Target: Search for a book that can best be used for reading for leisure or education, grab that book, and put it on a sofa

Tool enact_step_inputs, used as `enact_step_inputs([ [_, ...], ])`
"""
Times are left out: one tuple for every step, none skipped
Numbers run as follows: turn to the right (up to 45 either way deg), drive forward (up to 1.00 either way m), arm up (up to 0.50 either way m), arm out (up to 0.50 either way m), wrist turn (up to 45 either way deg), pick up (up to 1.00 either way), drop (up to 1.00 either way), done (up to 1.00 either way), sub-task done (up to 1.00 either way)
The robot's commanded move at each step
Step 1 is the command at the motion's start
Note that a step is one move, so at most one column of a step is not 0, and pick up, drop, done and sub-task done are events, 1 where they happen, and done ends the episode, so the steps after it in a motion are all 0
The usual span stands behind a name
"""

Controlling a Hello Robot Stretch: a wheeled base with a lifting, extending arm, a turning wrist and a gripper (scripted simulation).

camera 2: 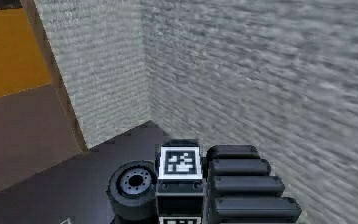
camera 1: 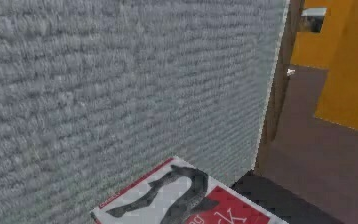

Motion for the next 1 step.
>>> enact_step_inputs([
  [-39.0, 0.0, 0.0, 0.0, 0.0, 0.0, 0.0, 0.0, 0.0],
])
